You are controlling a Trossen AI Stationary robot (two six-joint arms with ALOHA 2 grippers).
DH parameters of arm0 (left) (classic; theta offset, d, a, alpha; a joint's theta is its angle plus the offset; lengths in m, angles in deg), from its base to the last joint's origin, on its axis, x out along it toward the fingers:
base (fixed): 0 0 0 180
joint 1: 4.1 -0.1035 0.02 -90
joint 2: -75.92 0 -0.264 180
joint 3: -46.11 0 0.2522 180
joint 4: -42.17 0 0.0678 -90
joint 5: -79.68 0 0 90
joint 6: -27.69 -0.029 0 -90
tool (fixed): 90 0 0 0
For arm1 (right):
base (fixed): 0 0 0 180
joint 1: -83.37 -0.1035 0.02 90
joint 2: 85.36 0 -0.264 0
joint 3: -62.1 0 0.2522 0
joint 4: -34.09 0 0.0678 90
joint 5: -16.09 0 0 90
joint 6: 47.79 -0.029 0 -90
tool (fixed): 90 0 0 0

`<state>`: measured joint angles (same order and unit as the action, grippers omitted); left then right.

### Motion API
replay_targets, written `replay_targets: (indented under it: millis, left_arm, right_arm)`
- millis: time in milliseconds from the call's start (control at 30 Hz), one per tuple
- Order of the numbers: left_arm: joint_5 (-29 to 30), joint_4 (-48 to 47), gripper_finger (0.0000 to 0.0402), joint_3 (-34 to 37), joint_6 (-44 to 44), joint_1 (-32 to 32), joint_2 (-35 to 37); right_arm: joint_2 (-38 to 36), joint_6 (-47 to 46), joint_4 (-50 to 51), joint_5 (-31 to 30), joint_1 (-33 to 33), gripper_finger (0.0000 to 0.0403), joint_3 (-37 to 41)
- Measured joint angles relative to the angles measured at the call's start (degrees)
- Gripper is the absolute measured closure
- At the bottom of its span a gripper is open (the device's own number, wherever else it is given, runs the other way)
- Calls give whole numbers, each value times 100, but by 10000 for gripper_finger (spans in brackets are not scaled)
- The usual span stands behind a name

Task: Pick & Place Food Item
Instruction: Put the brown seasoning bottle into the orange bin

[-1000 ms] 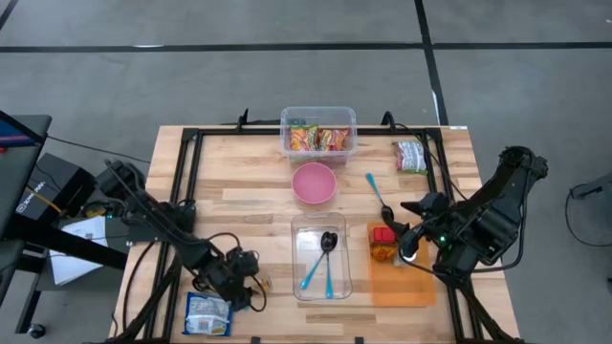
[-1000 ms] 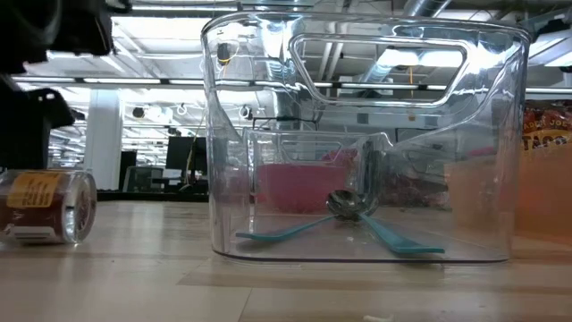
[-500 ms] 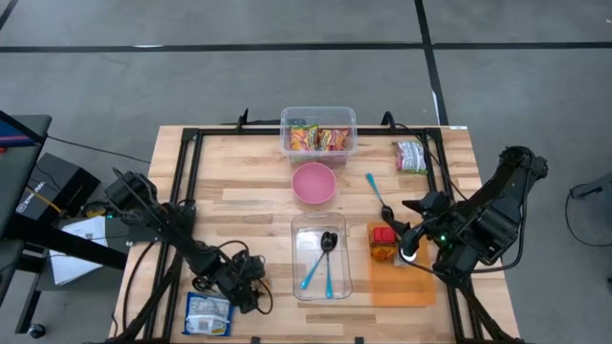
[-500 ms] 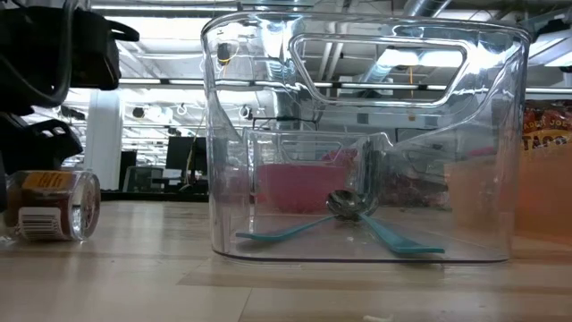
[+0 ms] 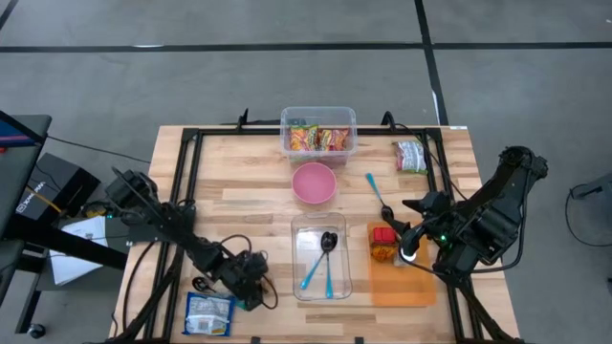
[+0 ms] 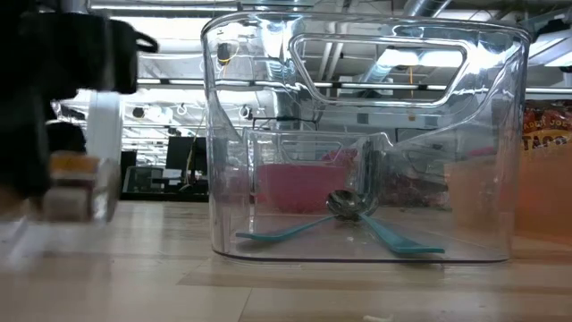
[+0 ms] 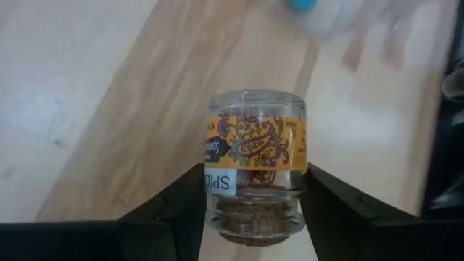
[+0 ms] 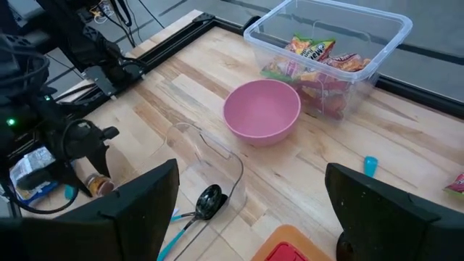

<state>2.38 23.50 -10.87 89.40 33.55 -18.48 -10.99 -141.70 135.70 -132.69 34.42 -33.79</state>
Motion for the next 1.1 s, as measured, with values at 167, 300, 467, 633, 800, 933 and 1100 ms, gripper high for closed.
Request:
replay_targets:
  millis: [167, 300, 467, 633, 800, 933, 1100]
  left_arm:
    - [-96, -50, 222, 2, 406, -246, 622]
    - [285, -16, 222, 0, 791, -365, 1364]
    - [1181, 5, 222, 0, 1228, -374, 2123]
    - [1790, 485, 222, 0, 1719, -690, 2404]
    - [2415, 2133, 222, -2, 1819, -1264, 2361]
    - [2628, 3230, 222, -4, 1736, -1758, 2220]
    - [2031, 4227, 222, -38, 1519, -2289, 1819]
  right_arm:
    - [0, 5, 0, -44, 0, 65, 0]
    - [0, 113, -25, -48, -1, 65, 0]
    - [0, 156, -32, -153, -1, 65, 0]
    - [0, 428, -87, -475, 8, 65, 0]
    - [-2, 919, -357, -590, 237, 65, 0]
    - [-2, 1736, -897, -603, 478, 65, 0]
    - [-2, 3228, -2062, -552, 954, 65, 0]
